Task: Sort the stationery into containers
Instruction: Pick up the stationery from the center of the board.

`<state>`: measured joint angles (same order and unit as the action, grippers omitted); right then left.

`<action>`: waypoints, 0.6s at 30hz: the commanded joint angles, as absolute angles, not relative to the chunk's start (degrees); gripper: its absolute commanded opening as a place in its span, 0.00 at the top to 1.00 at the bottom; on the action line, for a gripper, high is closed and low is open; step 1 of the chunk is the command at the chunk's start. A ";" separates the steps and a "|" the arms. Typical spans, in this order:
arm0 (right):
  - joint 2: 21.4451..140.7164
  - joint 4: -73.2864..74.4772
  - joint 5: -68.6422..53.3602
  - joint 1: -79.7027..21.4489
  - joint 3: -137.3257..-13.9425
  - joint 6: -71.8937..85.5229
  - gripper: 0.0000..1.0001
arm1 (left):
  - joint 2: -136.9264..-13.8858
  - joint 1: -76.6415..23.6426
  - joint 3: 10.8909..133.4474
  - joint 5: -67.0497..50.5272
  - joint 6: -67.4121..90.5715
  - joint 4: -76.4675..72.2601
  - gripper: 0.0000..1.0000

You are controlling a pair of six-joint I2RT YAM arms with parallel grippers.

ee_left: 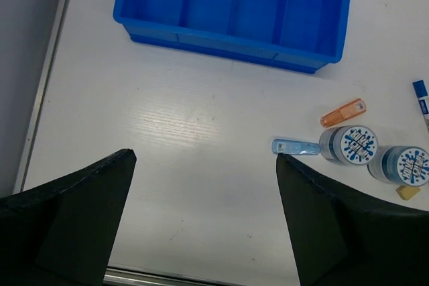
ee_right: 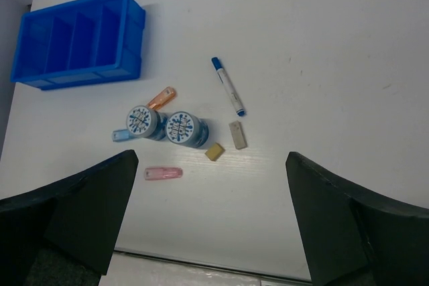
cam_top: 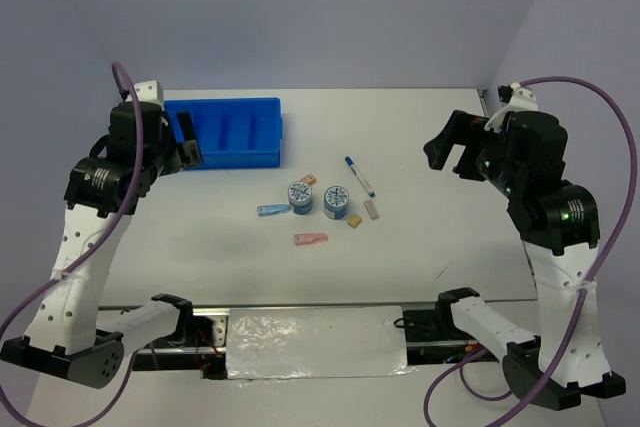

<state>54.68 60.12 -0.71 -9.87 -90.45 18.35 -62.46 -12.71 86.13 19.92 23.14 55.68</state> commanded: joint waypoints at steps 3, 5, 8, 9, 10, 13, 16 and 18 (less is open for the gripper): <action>53.79 60.82 -0.17 -10.19 -92.81 18.37 0.00 | -61.78 -13.45 84.11 18.03 22.07 54.32 0.01; 53.44 60.65 -1.14 -10.11 -92.29 18.11 0.00 | -62.40 -13.45 82.89 12.08 20.67 52.92 0.01; 53.79 60.64 -4.83 -10.02 -90.01 18.28 0.00 | -63.01 -14.58 78.25 5.74 21.97 46.25 0.01; 55.44 61.34 -5.36 -10.02 -89.04 18.54 0.00 | -63.89 -15.81 77.35 5.10 22.58 44.32 0.01; 56.33 62.30 -5.01 -10.28 -88.60 18.81 0.00 | -67.20 -20.61 76.91 6.05 24.24 41.60 0.01; 59.50 64.16 -0.55 -14.31 -86.14 19.77 0.00 | -78.08 -32.38 76.81 11.50 25.04 37.80 0.00; 62.13 65.82 4.99 -20.45 -87.53 20.74 0.00 | -88.55 -37.70 79.71 12.92 26.97 35.78 0.01; 63.19 67.23 5.97 -22.14 -88.24 20.92 0.00 | -94.18 -39.98 82.26 11.61 26.90 33.06 0.01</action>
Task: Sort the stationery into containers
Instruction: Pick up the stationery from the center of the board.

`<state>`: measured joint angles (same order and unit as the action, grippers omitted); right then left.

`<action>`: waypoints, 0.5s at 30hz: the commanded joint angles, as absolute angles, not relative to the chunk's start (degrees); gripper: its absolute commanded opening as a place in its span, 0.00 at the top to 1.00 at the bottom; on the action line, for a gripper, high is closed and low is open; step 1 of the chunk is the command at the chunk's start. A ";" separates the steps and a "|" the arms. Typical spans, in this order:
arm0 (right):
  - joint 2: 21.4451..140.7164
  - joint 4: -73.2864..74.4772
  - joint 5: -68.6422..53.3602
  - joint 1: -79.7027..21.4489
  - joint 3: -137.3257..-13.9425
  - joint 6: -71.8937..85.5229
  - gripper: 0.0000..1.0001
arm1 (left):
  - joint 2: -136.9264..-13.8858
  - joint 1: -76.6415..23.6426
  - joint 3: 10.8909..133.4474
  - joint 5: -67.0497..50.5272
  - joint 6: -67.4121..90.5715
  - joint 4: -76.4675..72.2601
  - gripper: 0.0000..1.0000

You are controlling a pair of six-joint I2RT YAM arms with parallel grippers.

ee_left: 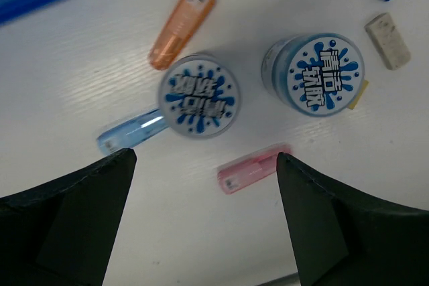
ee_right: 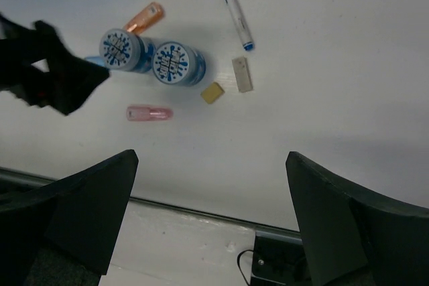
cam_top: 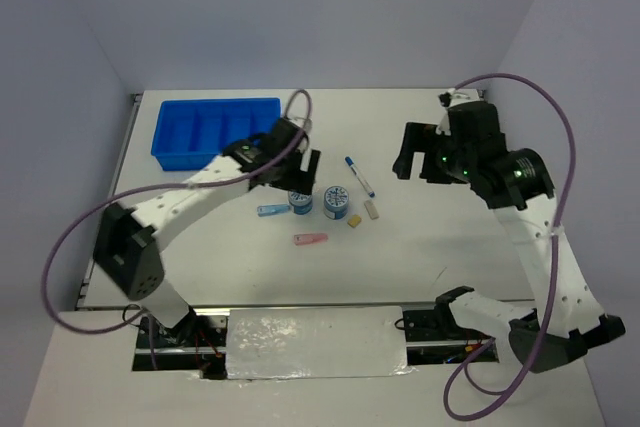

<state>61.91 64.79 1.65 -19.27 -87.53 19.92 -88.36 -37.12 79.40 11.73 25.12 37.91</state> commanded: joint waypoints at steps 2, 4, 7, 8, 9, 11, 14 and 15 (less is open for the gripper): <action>62.58 66.28 4.93 -23.03 -86.06 21.01 0.00 | -97.80 -41.22 85.67 12.65 26.54 32.87 0.01; 60.56 64.96 3.26 -23.03 -84.12 21.27 0.00 | -102.47 -41.48 87.62 13.01 26.46 33.40 0.01; 58.89 65.13 1.76 -23.12 -82.44 21.18 0.00 | -106.69 -41.48 91.31 15.46 26.37 35.24 0.01; 58.45 65.21 1.58 -23.03 -81.66 21.18 0.00 | -107.31 -41.48 91.58 15.90 26.11 35.33 0.01; 57.58 65.21 1.58 -23.11 -81.30 20.92 0.00 | -107.58 -41.48 91.58 16.17 25.93 35.16 0.01; 56.87 65.48 1.41 -23.20 -80.25 20.66 0.00 | -107.67 -41.40 91.14 16.43 25.93 35.24 0.01; 55.73 65.31 1.32 -23.12 -78.76 20.22 0.00 | -107.14 -41.48 91.14 18.01 26.54 36.65 0.01; 55.46 65.22 1.23 -23.12 -78.23 20.13 0.00 | -106.79 -41.40 90.53 17.93 26.89 36.74 0.01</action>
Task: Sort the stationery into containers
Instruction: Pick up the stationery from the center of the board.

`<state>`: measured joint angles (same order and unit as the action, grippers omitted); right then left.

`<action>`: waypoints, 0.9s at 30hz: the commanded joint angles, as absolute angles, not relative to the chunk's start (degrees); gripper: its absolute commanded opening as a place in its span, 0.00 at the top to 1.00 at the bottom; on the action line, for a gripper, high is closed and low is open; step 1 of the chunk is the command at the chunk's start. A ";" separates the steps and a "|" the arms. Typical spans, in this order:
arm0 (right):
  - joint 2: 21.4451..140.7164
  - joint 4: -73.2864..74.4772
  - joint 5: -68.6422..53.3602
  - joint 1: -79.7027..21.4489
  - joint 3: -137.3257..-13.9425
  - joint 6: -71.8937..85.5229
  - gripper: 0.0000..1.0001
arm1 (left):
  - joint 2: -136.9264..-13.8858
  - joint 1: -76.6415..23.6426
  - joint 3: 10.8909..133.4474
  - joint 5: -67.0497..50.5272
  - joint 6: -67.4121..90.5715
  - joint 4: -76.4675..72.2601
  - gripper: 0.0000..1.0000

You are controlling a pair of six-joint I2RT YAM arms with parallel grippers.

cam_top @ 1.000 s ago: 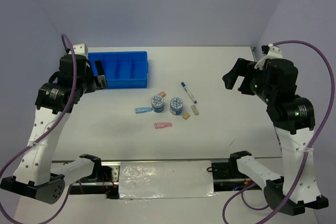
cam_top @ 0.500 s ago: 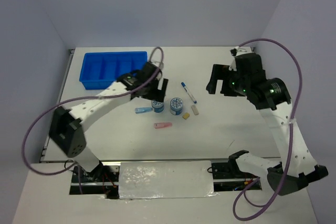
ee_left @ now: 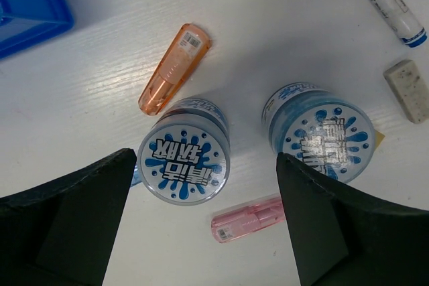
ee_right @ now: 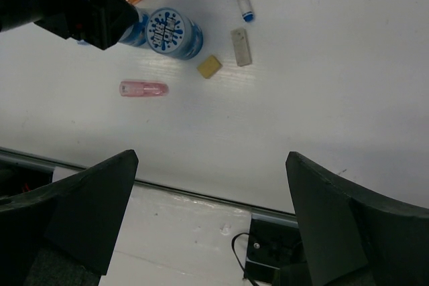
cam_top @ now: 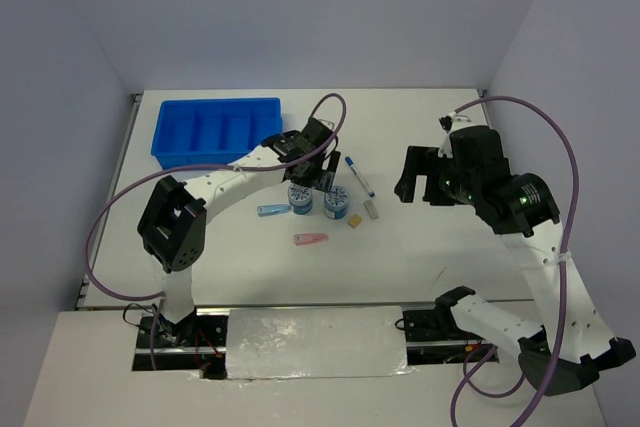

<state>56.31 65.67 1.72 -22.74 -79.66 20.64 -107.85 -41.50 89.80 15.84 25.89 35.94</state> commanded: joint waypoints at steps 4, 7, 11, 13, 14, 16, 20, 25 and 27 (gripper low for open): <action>55.28 64.34 0.44 -23.12 -76.64 20.04 0.00 | -105.91 -41.40 88.25 18.28 26.54 35.68 0.01; 55.72 64.07 0.35 -23.11 -76.73 19.86 0.00 | -106.87 -41.48 87.02 18.90 26.72 35.77 0.01; 56.51 64.34 -1.14 -23.12 -77.96 19.34 0.00 | -106.70 -41.40 84.55 18.54 27.16 33.93 0.01; 56.78 64.51 -1.58 -23.12 -78.48 19.16 0.00 | -106.61 -41.40 83.76 18.20 27.42 33.40 0.01; 56.95 64.51 -1.67 -23.12 -78.75 19.07 0.00 | -106.35 -41.40 83.41 17.85 27.51 32.88 0.01; 56.95 64.51 -1.76 -23.12 -79.01 18.99 0.00 | -106.26 -41.31 82.53 17.32 27.33 31.73 0.01; 56.43 64.16 -2.20 -23.12 -78.58 19.07 0.00 | -106.96 -41.05 81.92 16.88 27.42 30.77 0.06; 56.34 64.60 -2.46 -23.12 -78.92 18.90 0.00 | -106.96 -40.61 80.68 15.82 27.25 29.09 0.20; 56.42 64.86 -1.85 -23.12 -79.28 18.72 0.00 | -106.26 -40.61 80.86 15.47 27.16 29.18 0.40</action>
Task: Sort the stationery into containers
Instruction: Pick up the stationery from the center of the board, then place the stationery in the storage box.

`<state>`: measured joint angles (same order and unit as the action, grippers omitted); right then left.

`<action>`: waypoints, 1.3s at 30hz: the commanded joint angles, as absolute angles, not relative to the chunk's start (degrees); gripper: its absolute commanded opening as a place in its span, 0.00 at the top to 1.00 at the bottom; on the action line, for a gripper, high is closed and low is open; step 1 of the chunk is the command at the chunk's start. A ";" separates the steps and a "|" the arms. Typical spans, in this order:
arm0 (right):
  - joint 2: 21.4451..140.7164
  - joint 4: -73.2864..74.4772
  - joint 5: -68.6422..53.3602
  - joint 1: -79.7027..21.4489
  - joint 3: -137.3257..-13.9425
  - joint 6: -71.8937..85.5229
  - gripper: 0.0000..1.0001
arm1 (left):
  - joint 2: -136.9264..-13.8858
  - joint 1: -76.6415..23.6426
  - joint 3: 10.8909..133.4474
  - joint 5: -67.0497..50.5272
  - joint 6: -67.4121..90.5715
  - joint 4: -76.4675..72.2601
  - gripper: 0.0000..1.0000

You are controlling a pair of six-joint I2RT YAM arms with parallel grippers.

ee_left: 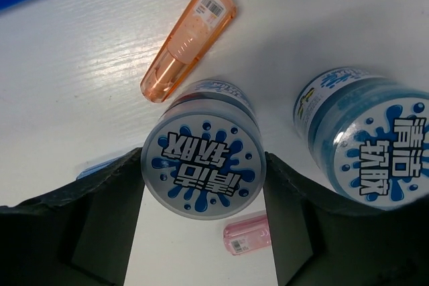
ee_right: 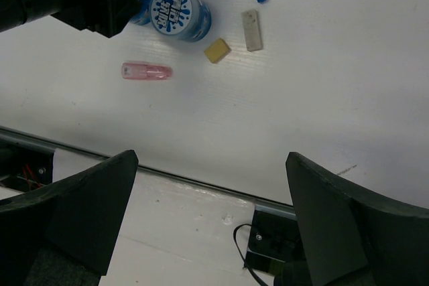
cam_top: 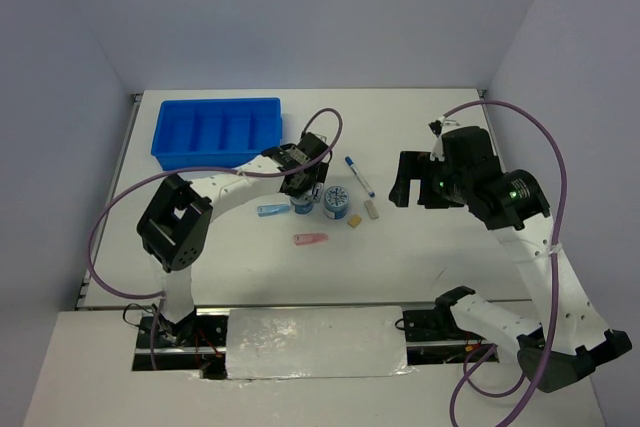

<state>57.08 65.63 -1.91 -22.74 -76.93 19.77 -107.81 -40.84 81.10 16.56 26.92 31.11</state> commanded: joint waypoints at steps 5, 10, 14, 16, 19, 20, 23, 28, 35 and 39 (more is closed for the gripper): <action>56.60 64.95 -1.32 -23.11 -80.33 18.81 0.00 | -101.88 -40.61 82.87 13.19 26.90 31.89 0.89; 56.78 65.13 -1.05 -23.20 -81.04 18.46 0.00 | -94.94 -39.73 89.63 12.83 25.76 35.77 0.93; 57.48 64.86 -1.23 -23.03 -80.77 18.28 0.00 | -96.41 -33.76 100.51 13.97 26.01 40.42 0.91; 57.57 64.51 -1.84 -23.03 -80.60 18.11 0.00 | -99.30 -30.25 105.00 16.95 25.49 40.78 0.93; 57.57 64.25 -2.37 -23.03 -80.51 17.75 0.00 | -105.45 -25.68 109.93 16.79 23.82 40.17 0.94; 57.57 64.42 -2.37 -23.20 -80.59 17.58 0.00 | -107.21 -24.62 113.87 16.35 23.64 40.17 0.94; 57.83 65.56 -2.20 -23.03 -80.86 16.61 0.00 | -114.50 -21.10 121.95 15.03 22.51 40.17 0.95; 58.27 66.53 -3.60 -23.12 -80.69 15.12 0.00 | -122.42 -17.23 128.49 13.64 18.99 37.01 0.88; 60.46 66.71 -4.13 -23.12 -80.33 14.07 0.00 | -127.43 -13.72 128.76 9.85 17.05 33.49 0.76; 62.57 67.06 -4.39 -23.12 -82.00 13.45 0.00 | -128.76 -12.13 128.67 6.07 18.72 32.78 0.70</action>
<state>61.43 66.78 -3.75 -22.74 -79.24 15.05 -128.73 -13.34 125.40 9.72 19.22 38.37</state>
